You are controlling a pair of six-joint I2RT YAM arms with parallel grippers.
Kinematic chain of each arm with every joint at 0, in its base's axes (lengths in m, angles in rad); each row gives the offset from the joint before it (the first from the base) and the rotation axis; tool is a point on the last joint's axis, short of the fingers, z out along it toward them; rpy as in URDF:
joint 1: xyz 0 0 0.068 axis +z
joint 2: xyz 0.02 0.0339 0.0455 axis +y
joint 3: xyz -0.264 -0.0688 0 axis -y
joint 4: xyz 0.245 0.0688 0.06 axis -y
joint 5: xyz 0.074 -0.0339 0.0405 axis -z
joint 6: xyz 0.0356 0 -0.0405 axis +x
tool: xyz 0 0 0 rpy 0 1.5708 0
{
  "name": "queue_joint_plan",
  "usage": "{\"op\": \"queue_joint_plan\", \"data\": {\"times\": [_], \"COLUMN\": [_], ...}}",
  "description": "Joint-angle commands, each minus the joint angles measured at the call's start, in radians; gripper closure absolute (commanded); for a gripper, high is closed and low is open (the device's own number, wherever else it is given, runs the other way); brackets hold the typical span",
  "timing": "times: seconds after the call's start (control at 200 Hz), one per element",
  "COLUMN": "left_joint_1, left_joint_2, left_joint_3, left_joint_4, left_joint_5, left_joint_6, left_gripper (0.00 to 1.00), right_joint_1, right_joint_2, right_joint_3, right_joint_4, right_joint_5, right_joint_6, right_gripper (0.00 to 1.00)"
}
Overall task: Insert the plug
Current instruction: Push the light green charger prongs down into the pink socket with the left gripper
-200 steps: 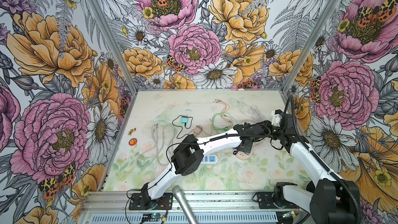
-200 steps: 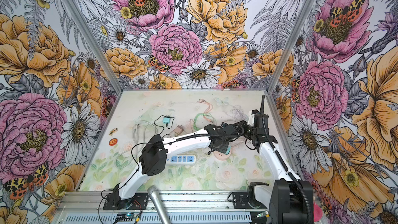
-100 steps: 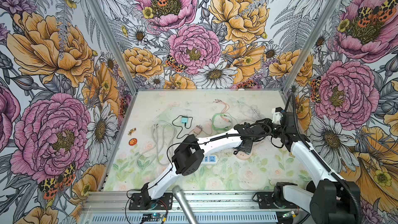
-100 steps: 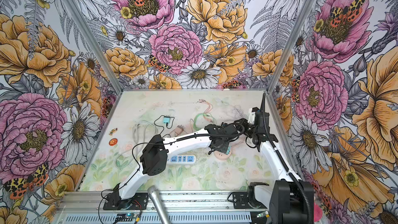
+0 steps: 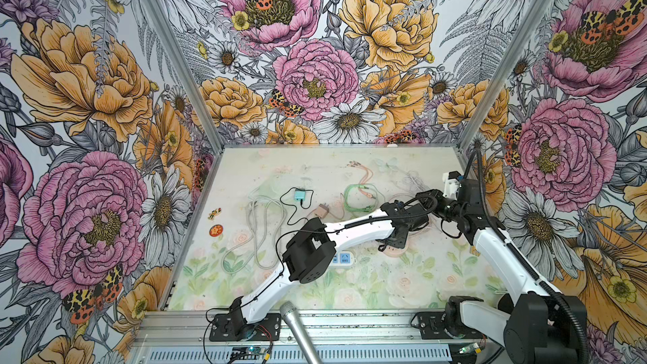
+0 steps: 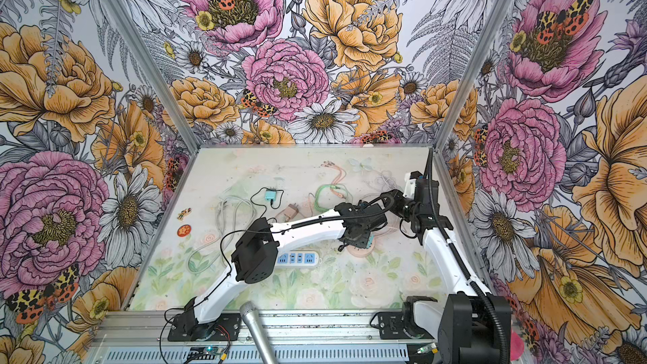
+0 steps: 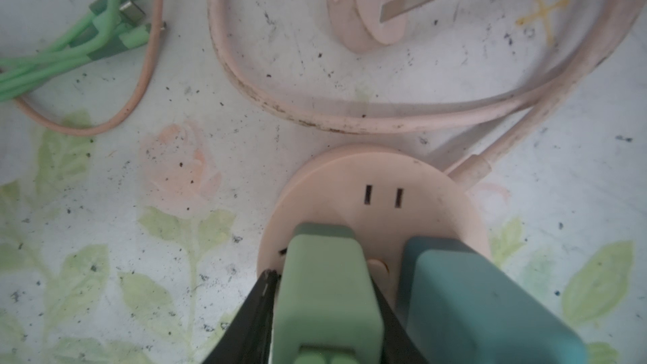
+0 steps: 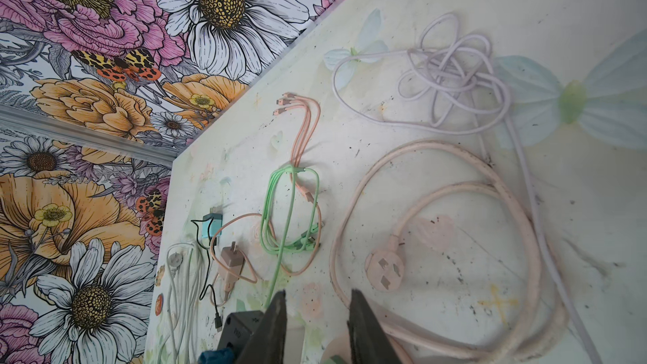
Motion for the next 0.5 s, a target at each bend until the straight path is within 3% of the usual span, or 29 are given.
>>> {"op": "queue_joint_plan", "data": {"times": [0.0, 0.225, 0.495], "left_joint_1": [0.007, -0.003, -0.023], "left_joint_2": [-0.018, -0.095, -0.140], "left_joint_3": [-0.040, -0.089, -0.108], "left_joint_4": [-0.068, -0.068, -0.050], "left_joint_5": [-0.013, -0.012, 0.068], "left_joint_6": [0.029, 0.036, 0.092], "left_gripper": [0.60, 0.56, 0.55], "right_joint_1": [0.007, 0.007, 0.007], "right_joint_2": [0.000, 0.006, 0.013], "right_joint_3": [0.044, 0.049, 0.068], "right_joint_4": [0.023, 0.024, 0.022], "right_joint_5": [-0.024, -0.024, -0.026], "right_joint_6": [-0.001, 0.001, 0.012], "right_gripper": [0.68, 0.67, 0.65]}}
